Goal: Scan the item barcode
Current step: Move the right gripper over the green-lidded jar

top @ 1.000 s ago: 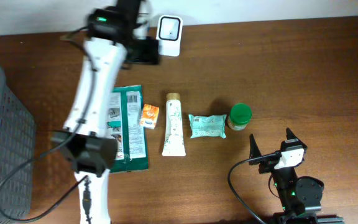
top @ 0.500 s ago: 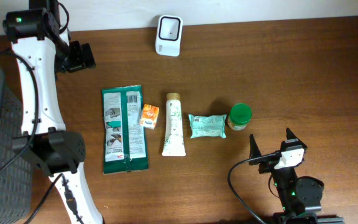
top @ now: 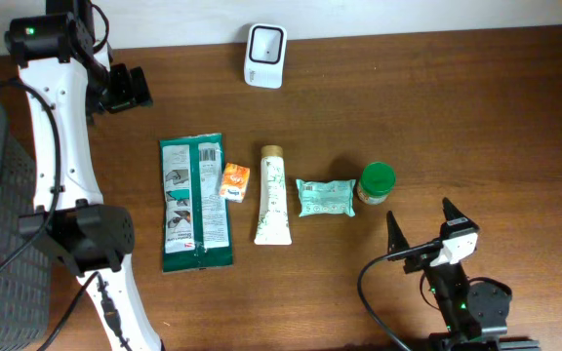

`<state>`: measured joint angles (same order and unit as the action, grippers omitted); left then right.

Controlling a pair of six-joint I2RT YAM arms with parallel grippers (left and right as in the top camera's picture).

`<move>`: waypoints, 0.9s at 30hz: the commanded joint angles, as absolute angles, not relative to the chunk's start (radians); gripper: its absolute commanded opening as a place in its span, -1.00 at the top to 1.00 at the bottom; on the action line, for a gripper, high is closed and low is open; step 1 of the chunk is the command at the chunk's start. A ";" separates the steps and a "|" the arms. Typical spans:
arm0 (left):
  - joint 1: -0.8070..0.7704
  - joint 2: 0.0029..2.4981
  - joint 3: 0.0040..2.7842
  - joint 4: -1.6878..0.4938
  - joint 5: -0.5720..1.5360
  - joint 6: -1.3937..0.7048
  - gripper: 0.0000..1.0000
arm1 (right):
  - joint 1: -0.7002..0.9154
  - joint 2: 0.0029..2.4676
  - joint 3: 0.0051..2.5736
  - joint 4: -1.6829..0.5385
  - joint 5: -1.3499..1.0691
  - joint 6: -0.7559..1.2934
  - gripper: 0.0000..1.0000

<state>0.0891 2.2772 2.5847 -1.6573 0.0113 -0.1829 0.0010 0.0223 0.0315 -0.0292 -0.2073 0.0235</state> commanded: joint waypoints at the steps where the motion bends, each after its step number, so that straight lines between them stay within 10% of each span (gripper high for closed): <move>1: 0.095 2.270 2.600 -1.659 0.022 -0.185 -0.99 | 0.006 0.095 0.191 -0.039 -0.272 0.060 -0.96; 20: 0.095 2.270 2.600 -1.659 0.022 -0.185 -0.99 | 0.007 1.188 1.066 -0.896 -0.542 0.113 -0.96; 27: 0.095 2.270 2.600 -1.659 0.022 -0.185 -0.99 | 0.007 1.209 1.102 -0.784 -0.635 0.173 -0.96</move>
